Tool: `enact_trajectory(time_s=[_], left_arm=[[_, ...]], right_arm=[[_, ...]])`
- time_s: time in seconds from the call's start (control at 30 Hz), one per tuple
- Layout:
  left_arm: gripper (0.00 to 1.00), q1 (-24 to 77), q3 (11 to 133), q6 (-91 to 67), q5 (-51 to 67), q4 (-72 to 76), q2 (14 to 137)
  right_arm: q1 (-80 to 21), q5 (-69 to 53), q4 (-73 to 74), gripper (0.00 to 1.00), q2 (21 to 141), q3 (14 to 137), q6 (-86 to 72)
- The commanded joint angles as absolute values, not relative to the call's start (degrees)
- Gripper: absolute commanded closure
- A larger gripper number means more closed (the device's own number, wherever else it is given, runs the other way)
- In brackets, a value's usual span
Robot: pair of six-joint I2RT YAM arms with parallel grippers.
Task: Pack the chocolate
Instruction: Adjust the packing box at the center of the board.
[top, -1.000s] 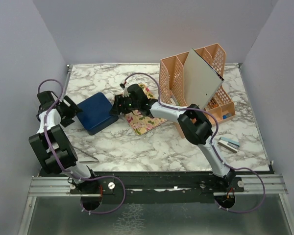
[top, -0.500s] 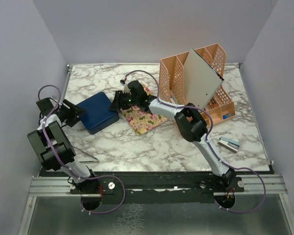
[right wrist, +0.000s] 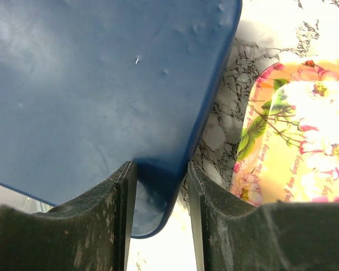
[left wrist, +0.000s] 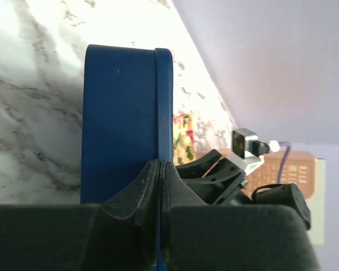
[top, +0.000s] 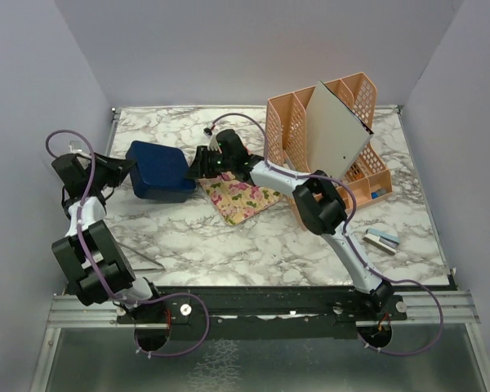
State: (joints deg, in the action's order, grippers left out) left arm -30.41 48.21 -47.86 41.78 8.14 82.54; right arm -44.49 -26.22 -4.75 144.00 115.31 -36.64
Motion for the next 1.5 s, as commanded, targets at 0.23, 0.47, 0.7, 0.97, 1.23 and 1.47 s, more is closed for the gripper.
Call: enact_trajectory(time_s=[0.23,0.47,0.7,0.97,1.23,1.47], left_arm=[[0.56,-26.9,48.37,-44.52,50.13,-1.86,82.43],[0.43,-24.64,47.65,-38.0,45.58,-5.2,85.55],[0.47,-18.27,51.06,-27.48,34.14,-15.79,90.26],[0.94,-14.77,57.33,-20.2,25.22,-24.91,89.11],[0.57,-16.26,55.27,-31.13,39.32,-16.58,86.58],[0.57,-16.51,55.61,-24.51,29.96,-22.55,87.18]], right_arm=[[-48.19,-26.33,-0.09,0.58,146.69,114.86,-33.47],[-48.86,-26.37,-0.09,0.58,147.46,116.23,-32.84],[-49.35,-27.93,-1.81,0.58,148.1,116.93,-33.48],[-49.45,-28.72,-3.46,0.58,148.01,116.26,-34.03],[-49.61,-28.79,-3.61,0.58,147.74,115.71,-34.12],[-49.33,-32.88,-8.08,0.53,142.96,113.14,-36.54]])
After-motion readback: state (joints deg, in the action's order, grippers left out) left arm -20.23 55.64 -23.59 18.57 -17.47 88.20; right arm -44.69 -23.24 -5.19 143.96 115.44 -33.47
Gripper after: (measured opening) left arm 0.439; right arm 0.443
